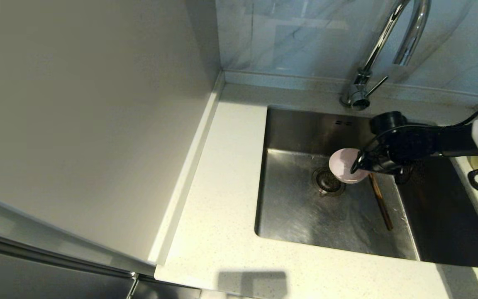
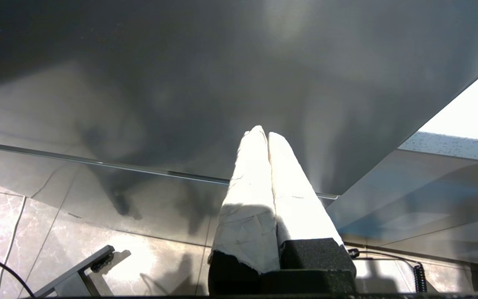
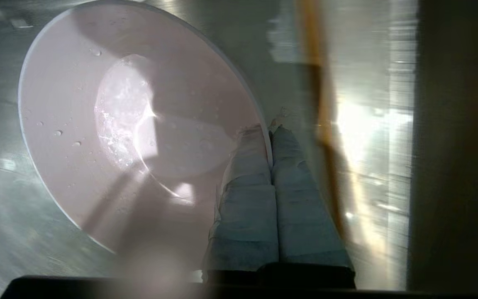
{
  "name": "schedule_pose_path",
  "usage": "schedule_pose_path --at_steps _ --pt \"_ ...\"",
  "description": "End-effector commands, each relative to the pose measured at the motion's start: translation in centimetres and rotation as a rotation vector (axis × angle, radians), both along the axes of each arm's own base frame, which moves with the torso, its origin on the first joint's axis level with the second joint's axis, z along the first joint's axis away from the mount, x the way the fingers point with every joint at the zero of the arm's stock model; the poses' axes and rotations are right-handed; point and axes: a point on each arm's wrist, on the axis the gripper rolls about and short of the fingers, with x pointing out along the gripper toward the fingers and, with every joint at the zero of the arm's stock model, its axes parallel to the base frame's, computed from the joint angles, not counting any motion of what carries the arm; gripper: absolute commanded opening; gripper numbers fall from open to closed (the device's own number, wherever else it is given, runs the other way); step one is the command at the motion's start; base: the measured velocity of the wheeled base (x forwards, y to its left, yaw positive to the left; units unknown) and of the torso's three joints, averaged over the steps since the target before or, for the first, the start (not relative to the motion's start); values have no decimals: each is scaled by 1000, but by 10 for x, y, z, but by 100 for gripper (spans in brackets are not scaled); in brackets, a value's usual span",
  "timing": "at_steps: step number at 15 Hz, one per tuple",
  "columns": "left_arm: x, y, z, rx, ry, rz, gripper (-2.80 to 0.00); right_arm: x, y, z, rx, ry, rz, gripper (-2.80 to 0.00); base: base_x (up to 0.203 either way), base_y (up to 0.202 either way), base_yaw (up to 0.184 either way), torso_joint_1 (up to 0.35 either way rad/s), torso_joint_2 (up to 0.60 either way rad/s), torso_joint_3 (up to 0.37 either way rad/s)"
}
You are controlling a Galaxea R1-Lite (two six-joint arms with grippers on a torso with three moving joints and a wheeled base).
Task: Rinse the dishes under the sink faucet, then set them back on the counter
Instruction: Put a bowl back to the table from the sink
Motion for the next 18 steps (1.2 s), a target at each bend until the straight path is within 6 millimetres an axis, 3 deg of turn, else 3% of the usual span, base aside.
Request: schedule_pose_path --at_steps 1,6,11,18 --pt "0 0 0 0 -4 0 -280 -28 -24 34 -22 -36 -36 -280 0 0 0 0 0 0" --pt "0 0 0 0 -4 0 -280 -80 -61 67 -90 -47 -81 -280 0 0 0 0 0 0" --pt "0 0 0 0 -4 0 -280 -93 -85 105 -414 -438 -60 -280 0 0 0 0 0 0" --pt "0 0 0 0 -4 0 -280 -130 -102 129 -781 -959 -27 -280 0 0 0 0 0 0"
